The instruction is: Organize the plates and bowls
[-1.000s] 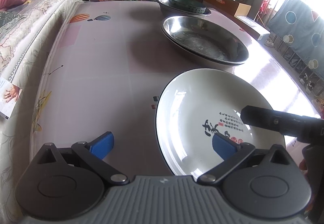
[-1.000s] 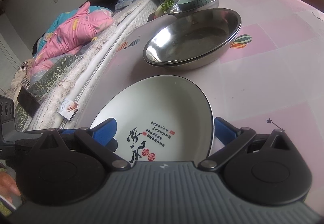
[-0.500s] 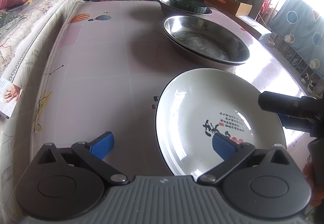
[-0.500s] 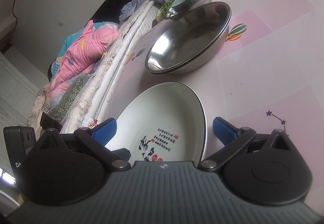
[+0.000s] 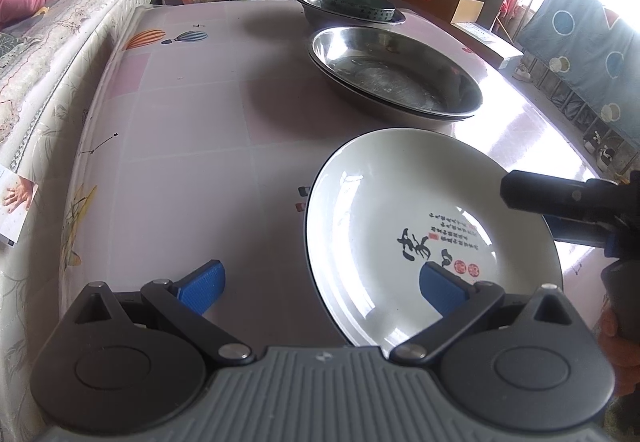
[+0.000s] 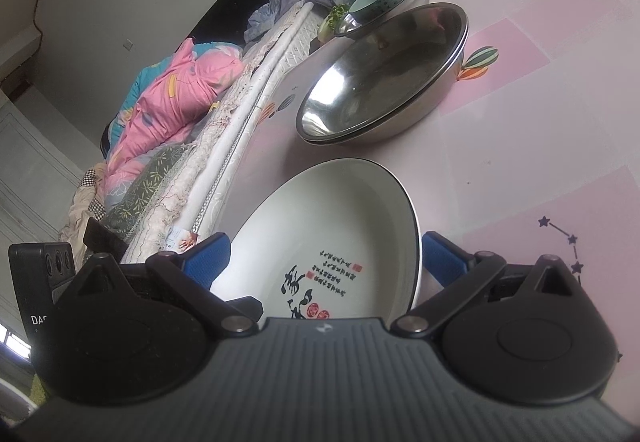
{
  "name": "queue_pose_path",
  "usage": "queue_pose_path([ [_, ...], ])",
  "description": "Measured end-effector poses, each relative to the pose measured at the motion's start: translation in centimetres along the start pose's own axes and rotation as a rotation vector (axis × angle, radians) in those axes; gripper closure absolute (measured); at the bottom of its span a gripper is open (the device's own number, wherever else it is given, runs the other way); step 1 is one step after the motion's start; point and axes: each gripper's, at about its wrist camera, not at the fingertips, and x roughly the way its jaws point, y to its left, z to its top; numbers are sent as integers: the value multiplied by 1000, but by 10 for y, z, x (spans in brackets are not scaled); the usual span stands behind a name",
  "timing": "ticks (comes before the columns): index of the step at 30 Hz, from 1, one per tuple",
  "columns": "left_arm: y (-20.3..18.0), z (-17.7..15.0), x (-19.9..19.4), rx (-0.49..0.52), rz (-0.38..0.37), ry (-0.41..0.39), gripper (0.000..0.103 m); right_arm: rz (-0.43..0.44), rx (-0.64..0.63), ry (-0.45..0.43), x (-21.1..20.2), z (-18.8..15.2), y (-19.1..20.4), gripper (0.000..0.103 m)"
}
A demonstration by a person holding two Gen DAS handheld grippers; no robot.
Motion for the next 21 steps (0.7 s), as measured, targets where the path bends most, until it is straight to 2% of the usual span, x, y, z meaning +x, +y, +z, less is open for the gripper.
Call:
queue_pose_path([
  [6,7,1,-2,-13,-44,-6,0,14,48,15,-4,5,-9,1],
  [13,14,-2,-3,-42,-86,-46,0,-109,-85,-12,-14,-4,1,2],
  [21,16,-2,-4,-46,-110,-51,0,-176,-156,-34,-20,-15,8,7],
])
